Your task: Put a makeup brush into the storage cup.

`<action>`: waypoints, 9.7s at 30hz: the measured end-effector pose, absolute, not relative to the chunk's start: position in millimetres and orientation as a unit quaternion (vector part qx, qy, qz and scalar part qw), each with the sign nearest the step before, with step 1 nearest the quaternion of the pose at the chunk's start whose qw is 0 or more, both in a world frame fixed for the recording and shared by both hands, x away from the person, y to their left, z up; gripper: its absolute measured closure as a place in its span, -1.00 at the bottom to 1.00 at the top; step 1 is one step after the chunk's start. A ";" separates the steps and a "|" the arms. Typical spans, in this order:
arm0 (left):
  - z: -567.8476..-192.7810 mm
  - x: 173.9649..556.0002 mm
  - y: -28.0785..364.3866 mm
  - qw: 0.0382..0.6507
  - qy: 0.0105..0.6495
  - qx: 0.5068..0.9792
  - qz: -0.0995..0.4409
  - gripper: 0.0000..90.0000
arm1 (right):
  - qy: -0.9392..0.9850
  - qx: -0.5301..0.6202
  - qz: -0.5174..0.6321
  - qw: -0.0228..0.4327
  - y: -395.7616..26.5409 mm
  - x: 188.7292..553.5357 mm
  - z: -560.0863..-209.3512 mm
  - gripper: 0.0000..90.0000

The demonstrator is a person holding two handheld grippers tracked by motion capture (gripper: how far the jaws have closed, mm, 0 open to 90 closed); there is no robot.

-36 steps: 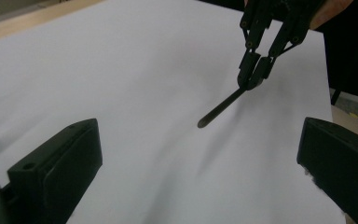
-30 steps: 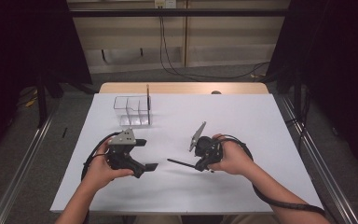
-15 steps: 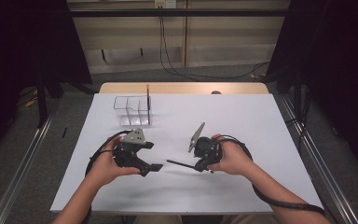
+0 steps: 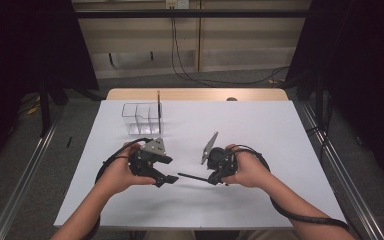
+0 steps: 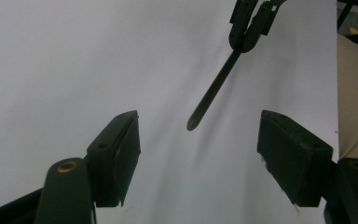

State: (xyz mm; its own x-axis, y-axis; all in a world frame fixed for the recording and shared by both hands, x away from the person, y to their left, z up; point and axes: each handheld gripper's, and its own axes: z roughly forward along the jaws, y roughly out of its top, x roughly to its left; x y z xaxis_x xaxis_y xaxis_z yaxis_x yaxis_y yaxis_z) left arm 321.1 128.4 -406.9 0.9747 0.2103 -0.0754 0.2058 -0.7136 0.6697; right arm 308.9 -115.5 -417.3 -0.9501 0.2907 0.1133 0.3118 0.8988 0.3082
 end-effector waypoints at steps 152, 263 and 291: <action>-427.7 308.3 115.0 0.369 0.119 0.919 -0.067 0.87 | -0.780 -0.262 -0.567 -0.033 -168.9 304.6 -415.4 -0.81; -440.1 309.9 83.9 0.561 0.196 0.800 -0.082 0.57 | -0.740 -0.276 -0.612 0.032 -155.5 304.9 -421.1 0.88; -415.4 319.1 110.6 0.621 0.230 0.747 -0.058 -0.82 | -0.745 -0.271 -0.609 0.020 -161.9 303.4 -422.5 0.88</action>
